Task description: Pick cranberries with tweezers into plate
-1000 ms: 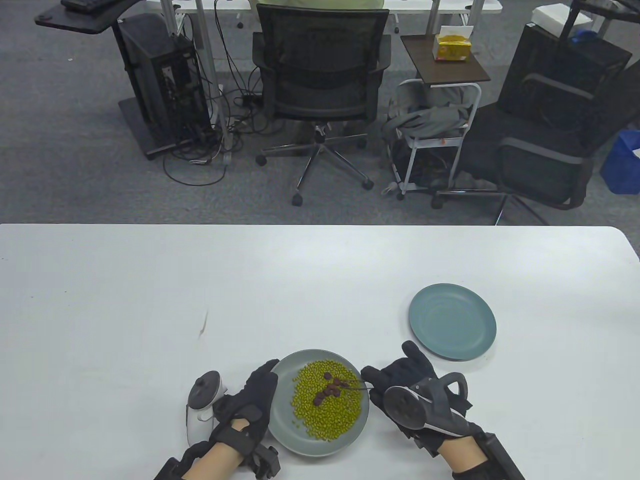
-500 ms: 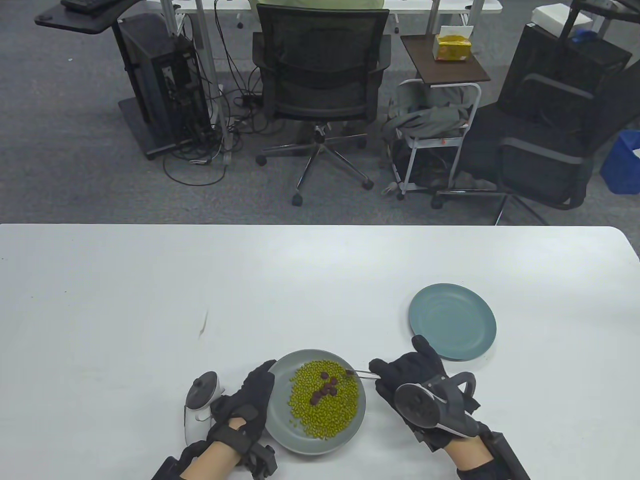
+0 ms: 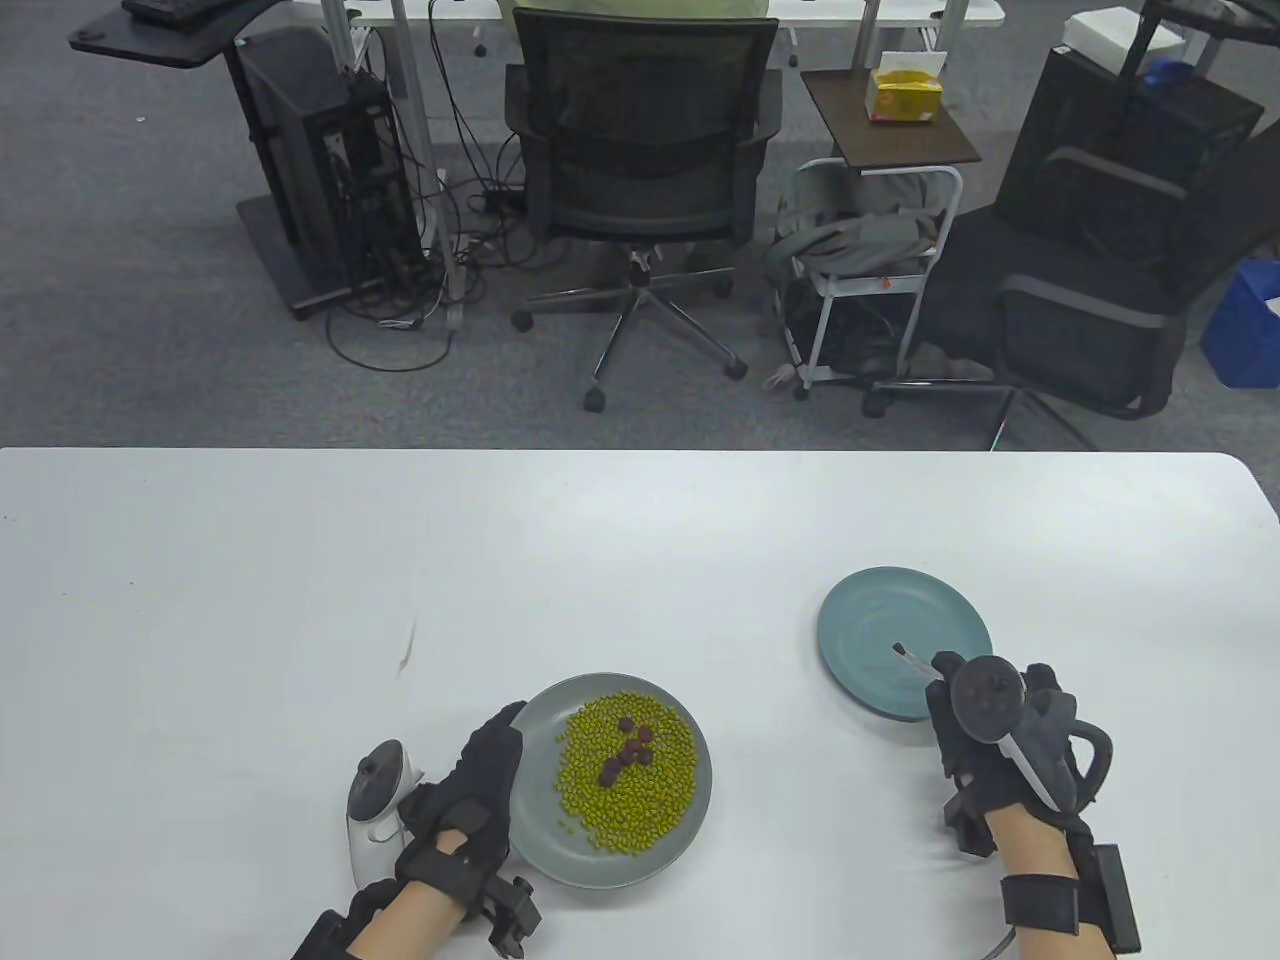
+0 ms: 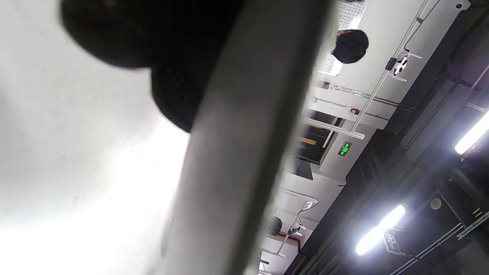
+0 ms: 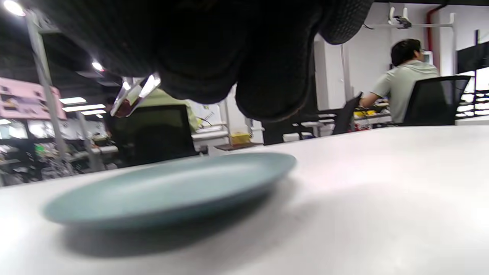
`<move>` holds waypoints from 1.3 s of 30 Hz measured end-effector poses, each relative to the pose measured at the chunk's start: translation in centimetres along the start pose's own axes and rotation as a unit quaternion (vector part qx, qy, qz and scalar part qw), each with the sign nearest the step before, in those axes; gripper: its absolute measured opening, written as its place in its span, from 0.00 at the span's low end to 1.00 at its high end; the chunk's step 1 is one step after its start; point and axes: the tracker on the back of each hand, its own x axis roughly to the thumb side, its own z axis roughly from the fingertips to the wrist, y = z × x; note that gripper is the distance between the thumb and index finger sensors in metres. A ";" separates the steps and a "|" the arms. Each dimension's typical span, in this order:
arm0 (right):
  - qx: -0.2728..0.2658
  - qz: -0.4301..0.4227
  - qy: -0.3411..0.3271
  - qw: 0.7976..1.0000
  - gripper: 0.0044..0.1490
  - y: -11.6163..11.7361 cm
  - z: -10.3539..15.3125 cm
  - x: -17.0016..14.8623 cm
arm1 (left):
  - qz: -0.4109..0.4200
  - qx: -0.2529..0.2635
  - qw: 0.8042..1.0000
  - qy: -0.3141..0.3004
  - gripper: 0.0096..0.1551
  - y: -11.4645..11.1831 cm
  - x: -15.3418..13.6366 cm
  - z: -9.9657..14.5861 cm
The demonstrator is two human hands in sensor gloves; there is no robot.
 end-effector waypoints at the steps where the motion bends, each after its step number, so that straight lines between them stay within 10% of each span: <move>1: 0.006 0.009 0.004 1.000 0.29 0.4 -0.2 -0.1 | 0.005 -0.003 1.000 0.005 0.35 -0.1 -0.1 0.0; 9: 0.071 0.096 0.044 0.992 0.32 2.3 -0.9 -0.1 | 0.007 -0.023 0.999 0.025 0.35 -1.2 -0.9 0.2; 14: 0.021 0.058 0.034 0.998 0.33 0.9 -0.4 0.4 | -0.002 -0.002 1.000 0.011 0.35 -1.2 -1.0 0.1; 26: -0.131 -0.015 -0.257 0.957 0.32 -3.1 8.0 10.7 | 0.003 0.008 1.000 0.024 0.35 -0.7 -1.3 -0.1; 39: -0.109 -0.010 -0.409 0.906 0.32 -2.0 12.4 14.9 | 0.002 0.008 1.000 0.028 0.35 -0.7 -1.3 -0.1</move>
